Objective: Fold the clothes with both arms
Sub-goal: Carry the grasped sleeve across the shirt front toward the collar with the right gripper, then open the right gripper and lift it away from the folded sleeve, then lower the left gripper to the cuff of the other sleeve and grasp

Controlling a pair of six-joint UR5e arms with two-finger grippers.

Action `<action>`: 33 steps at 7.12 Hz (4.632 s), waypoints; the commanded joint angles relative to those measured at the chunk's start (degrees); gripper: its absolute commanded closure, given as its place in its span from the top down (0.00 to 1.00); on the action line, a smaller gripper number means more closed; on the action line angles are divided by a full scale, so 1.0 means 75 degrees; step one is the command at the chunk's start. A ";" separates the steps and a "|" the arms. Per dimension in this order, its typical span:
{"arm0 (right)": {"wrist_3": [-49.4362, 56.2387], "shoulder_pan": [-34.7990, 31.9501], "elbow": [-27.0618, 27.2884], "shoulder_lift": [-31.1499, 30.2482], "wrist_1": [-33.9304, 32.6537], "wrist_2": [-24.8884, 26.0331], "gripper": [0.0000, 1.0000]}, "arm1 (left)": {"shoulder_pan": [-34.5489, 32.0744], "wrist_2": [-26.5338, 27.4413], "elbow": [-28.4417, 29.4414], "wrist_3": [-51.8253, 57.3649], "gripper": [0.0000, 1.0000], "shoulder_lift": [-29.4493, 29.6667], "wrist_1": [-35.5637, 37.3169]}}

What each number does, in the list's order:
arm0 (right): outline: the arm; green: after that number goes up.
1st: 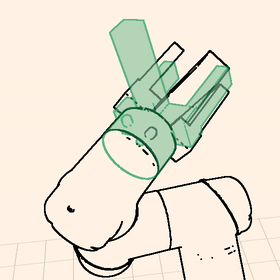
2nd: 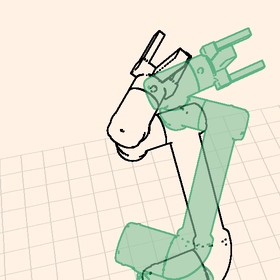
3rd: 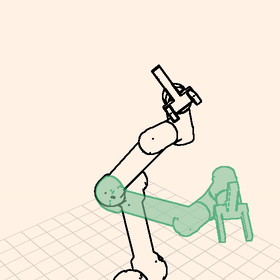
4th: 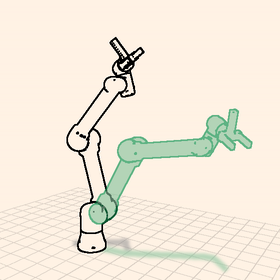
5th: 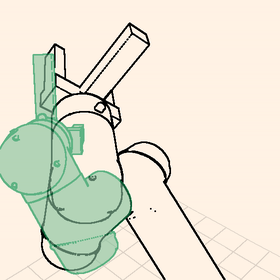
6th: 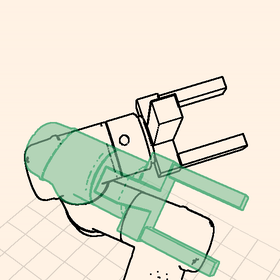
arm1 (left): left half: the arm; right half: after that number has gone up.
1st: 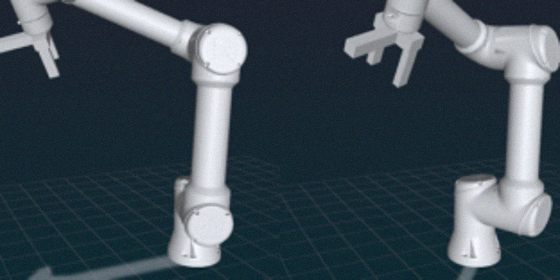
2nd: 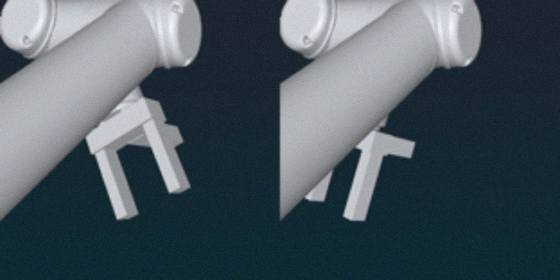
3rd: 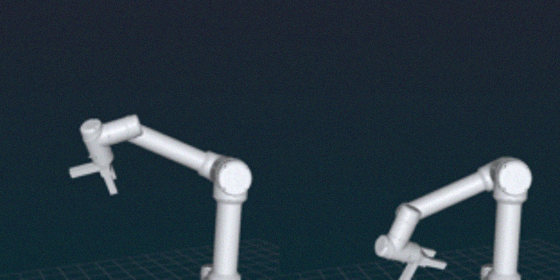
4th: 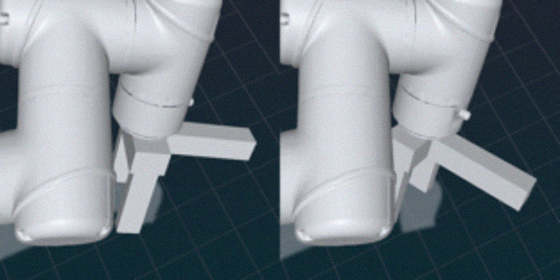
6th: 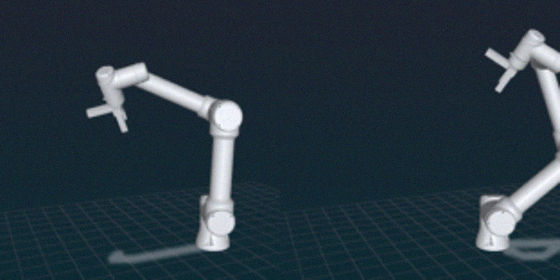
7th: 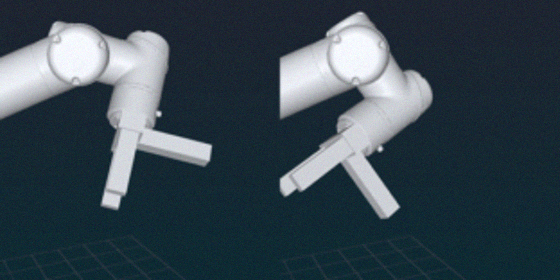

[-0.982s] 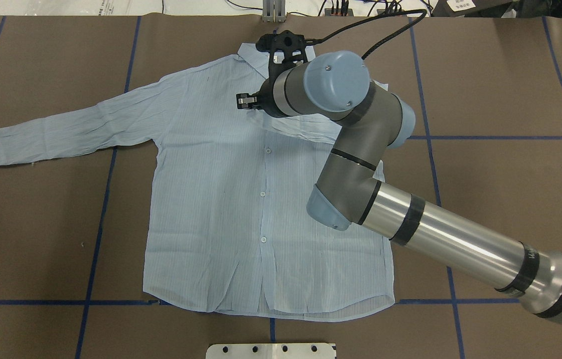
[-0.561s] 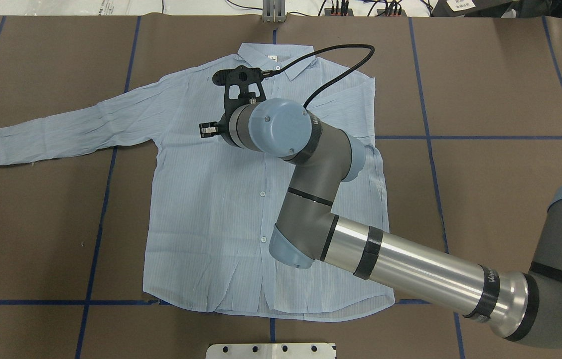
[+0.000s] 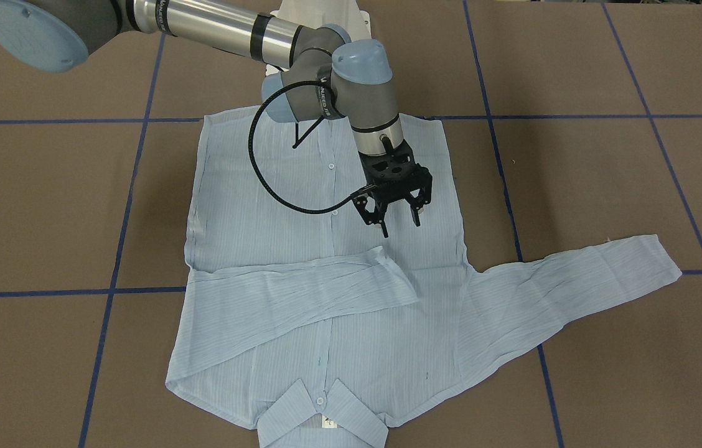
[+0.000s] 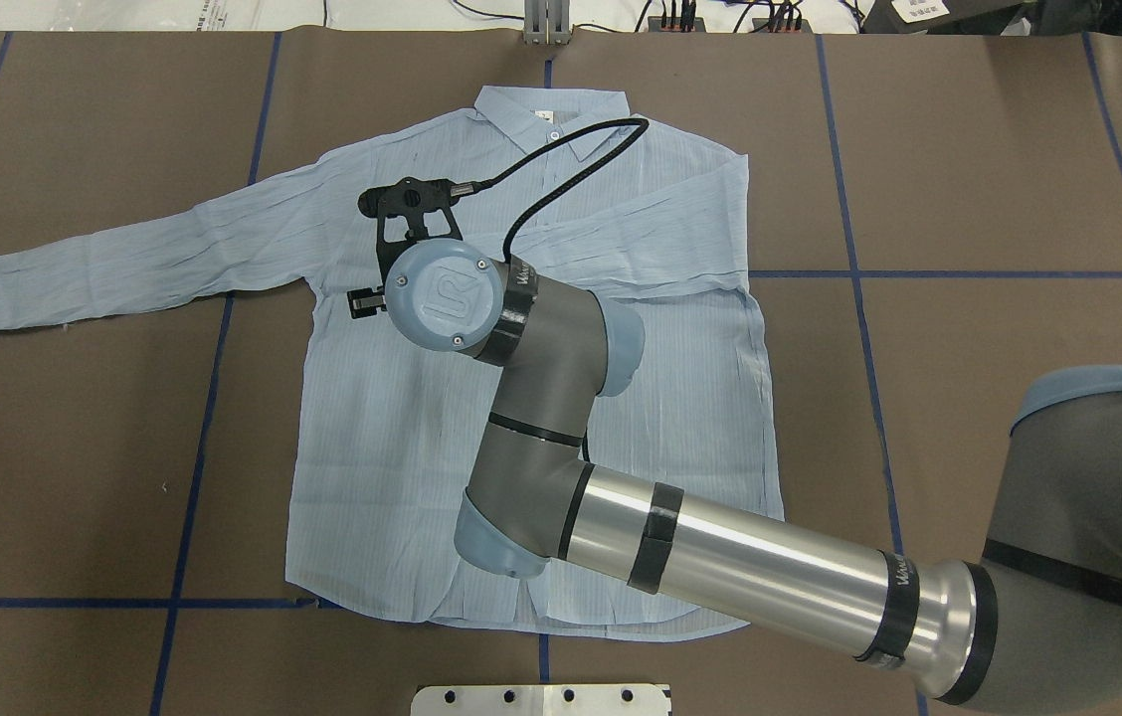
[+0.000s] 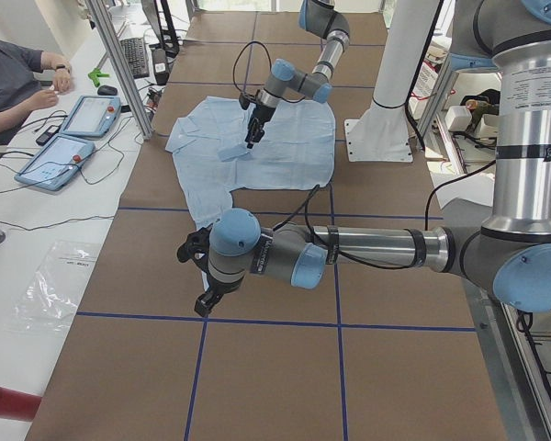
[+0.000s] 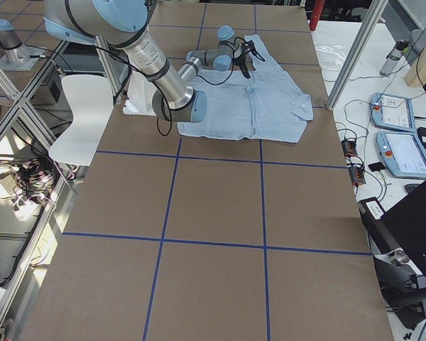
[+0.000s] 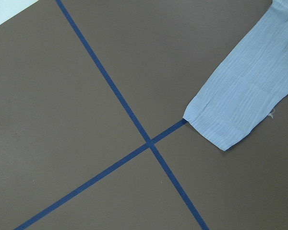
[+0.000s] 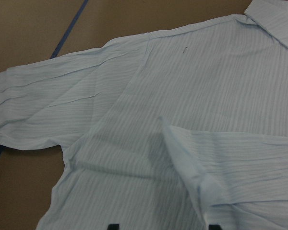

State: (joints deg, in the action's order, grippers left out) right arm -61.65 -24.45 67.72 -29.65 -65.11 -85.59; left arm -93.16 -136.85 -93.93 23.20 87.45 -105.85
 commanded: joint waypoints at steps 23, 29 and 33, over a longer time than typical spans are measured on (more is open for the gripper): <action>0.7775 -0.7181 0.3099 -0.7002 -0.2452 -0.5932 1.00 | 0.3715 0.1547 0.1825 -0.8906 1.00 0.0082 -0.5926; 0.7751 -0.7181 0.3088 -0.7003 -0.2451 -0.5932 1.00 | 0.4007 0.2074 0.3111 -0.9233 1.00 0.0689 -0.6721; 0.7763 -0.7181 0.3088 -0.6991 -0.2451 -0.5932 1.00 | 0.4394 0.2097 0.3126 -0.9598 0.92 0.0680 -0.6758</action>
State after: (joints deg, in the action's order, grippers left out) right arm -3.46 -78.31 90.88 -82.13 -83.49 -130.08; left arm -60.58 -121.22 -70.56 -48.64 92.61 -156.49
